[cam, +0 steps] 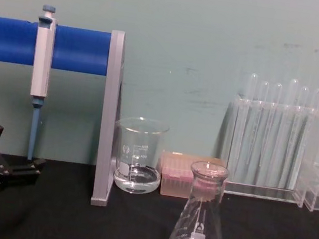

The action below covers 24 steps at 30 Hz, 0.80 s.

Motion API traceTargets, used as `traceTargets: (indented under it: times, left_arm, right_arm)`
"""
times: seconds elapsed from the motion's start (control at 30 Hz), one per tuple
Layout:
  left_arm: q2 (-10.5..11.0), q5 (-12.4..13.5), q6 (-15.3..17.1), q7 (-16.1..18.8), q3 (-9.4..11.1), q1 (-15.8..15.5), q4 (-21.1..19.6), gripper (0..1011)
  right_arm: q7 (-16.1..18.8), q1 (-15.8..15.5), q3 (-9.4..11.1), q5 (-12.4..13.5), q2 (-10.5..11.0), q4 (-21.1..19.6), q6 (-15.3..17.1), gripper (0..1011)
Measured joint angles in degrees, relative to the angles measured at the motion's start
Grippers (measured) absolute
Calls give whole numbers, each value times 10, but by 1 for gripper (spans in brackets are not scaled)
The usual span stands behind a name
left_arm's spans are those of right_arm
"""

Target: Grasp the erlenmeyer flask with one hand, shake it three times, then place it back.

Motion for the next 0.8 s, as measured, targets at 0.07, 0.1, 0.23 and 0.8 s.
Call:
traceTargets:
  times: [0.07, 0.1, 0.23, 0.8]
  left_arm:
    - [0, 0, 0, 0, 0, 0, 0, 1001]
    - [0, 0, 0, 0, 0, 0, 0, 1001]
    - [0, 0, 0, 0, 0, 0, 0, 1001]
    - [0, 0, 0, 0, 0, 0, 0, 1001]
  right_arm:
    - [0, 0, 0, 0, 0, 0, 0, 1003]
    - [0, 0, 0, 0, 0, 0, 0, 1002]
    - [0, 0, 0, 0, 0, 0, 0, 1003]
    - [0, 0, 0, 0, 0, 0, 0, 1002]
